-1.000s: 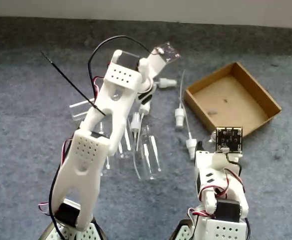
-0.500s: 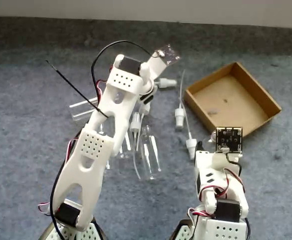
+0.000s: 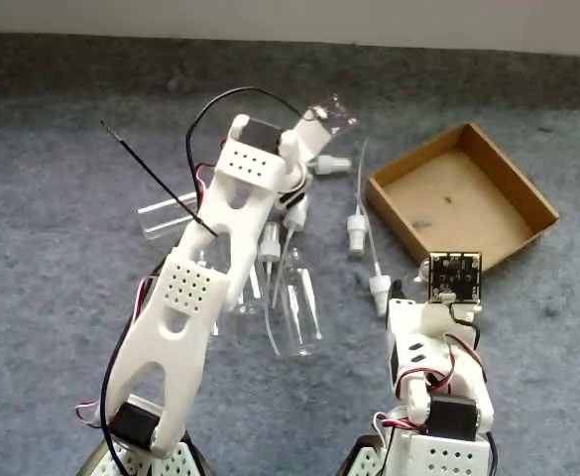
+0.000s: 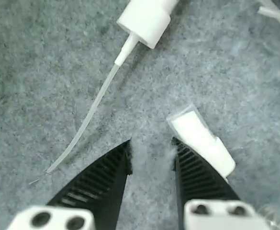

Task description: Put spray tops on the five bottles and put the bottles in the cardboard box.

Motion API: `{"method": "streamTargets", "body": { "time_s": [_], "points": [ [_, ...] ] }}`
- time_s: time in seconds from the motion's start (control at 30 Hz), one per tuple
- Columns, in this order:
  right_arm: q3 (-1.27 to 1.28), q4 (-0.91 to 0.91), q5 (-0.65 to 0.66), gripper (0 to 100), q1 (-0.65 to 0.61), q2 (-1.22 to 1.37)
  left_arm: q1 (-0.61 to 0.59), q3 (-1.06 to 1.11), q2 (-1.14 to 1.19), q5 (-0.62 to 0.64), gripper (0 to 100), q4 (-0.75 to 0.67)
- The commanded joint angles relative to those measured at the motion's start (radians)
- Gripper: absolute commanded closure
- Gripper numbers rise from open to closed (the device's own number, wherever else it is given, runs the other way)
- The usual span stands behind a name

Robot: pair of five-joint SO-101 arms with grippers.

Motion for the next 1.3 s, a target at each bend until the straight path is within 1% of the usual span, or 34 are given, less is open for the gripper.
{"method": "streamTargets", "body": {
  "time_s": [0.0,0.13,0.47,0.53,0.63,0.77,1.1,1.27],
  "points": [
    [-0.002,-0.031,-0.011,92.4,0.004,-0.008,-0.001,-0.042,-0.021,0.006,87,-0.021],
    [-0.002,-0.031,-0.011,92.4,0.004,-0.008,-0.008,-0.036,-0.018,0.006,87,-0.068],
    [-0.002,-0.031,-0.011,92.4,0.004,-0.008,0.007,-0.041,-0.022,0.011,87,-0.061],
    [-0.002,-0.031,-0.011,92.4,0.004,-0.008,0.002,-0.042,-0.025,0.012,85,-0.061],
    [-0.002,-0.031,-0.011,92.4,0.004,-0.008,0.005,-0.05,-0.039,0.012,80,-0.006],
    [-0.002,-0.031,-0.011,92.4,0.004,-0.008,0.027,-0.094,-0.065,0.012,81,0.061],
    [-0.002,-0.031,-0.011,92.4,0.004,-0.008,0.03,-0.228,-0.064,0.014,81,0.074],
    [-0.002,-0.031,-0.011,92.4,0.004,-0.008,0.074,-0.225,-0.058,0.121,81,0.112]
  ]
}}
